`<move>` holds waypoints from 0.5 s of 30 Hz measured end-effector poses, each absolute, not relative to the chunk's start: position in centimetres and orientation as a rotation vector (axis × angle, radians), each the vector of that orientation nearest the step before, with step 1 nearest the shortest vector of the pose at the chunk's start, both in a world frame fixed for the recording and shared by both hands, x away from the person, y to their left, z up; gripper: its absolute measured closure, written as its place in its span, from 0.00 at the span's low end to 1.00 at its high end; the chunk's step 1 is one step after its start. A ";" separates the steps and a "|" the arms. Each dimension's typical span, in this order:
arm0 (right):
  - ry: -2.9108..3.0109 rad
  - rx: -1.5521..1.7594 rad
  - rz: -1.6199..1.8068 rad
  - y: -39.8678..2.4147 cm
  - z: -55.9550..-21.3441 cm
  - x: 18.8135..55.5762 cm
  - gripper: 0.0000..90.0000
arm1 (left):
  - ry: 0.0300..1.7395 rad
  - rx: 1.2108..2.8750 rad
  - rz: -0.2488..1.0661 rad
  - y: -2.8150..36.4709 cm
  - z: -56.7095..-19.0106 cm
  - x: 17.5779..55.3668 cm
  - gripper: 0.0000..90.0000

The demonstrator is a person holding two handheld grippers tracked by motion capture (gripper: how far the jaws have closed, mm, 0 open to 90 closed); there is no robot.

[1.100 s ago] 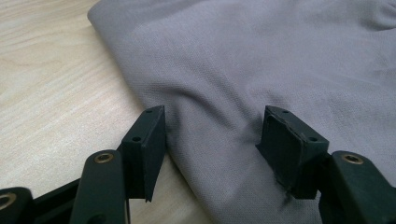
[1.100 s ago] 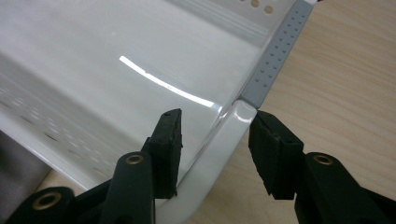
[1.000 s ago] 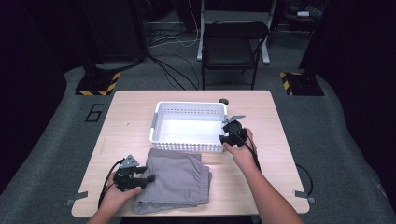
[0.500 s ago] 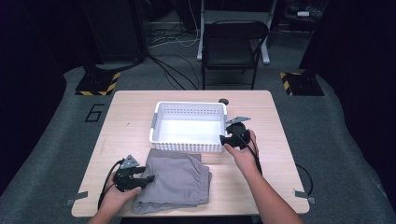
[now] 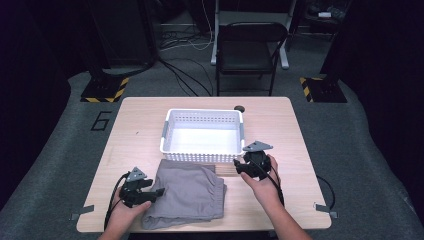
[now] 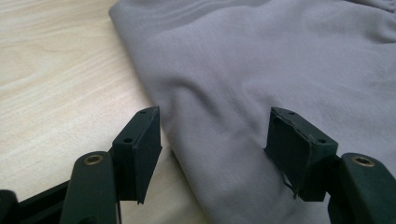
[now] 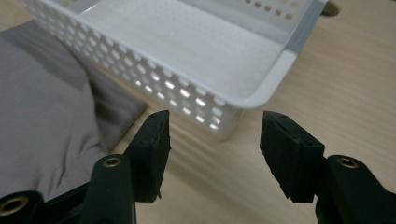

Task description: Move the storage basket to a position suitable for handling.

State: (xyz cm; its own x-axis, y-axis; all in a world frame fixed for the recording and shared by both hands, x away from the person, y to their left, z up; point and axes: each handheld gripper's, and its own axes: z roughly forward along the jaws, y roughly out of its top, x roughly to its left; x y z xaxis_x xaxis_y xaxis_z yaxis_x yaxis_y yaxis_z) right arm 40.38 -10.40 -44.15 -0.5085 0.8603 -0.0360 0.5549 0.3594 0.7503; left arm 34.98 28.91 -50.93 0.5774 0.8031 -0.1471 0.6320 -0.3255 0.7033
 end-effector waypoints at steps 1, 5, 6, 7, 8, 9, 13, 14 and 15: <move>2.219 1.248 0.964 -10.3 -44.4 40.1 0.47 | 1.137 2.074 0.288 28.9 -50.9 34.9 0.39; 2.308 1.259 0.982 -9.9 -45.9 38.9 0.48 | 1.149 2.080 0.283 28.6 -51.0 34.5 0.39; 2.321 1.243 0.979 -9.8 -46.3 38.7 0.48 | 1.143 2.090 0.292 28.7 -51.0 34.5 0.39; 2.335 1.244 0.971 -9.7 -46.7 38.5 0.48 | 1.148 2.093 0.292 28.7 -51.0 34.4 0.39; 2.349 1.240 0.968 -9.5 -47.0 38.4 0.48 | 1.160 2.075 0.297 28.7 -51.0 34.4 0.39; 2.352 1.230 0.972 -9.3 -47.3 38.2 0.48 | 1.157 2.087 0.306 28.9 -51.0 34.4 0.39; 2.359 1.205 0.959 -8.7 -47.8 37.5 0.49 | 1.175 2.089 0.322 29.0 -51.2 34.3 0.39; 2.364 1.193 0.955 -8.6 -48.0 37.5 0.49 | 1.171 2.091 0.327 29.1 -51.3 34.3 0.39; 2.368 1.201 0.952 -8.5 -48.2 37.4 0.49 | 1.174 2.093 0.325 29.1 -51.3 34.3 0.39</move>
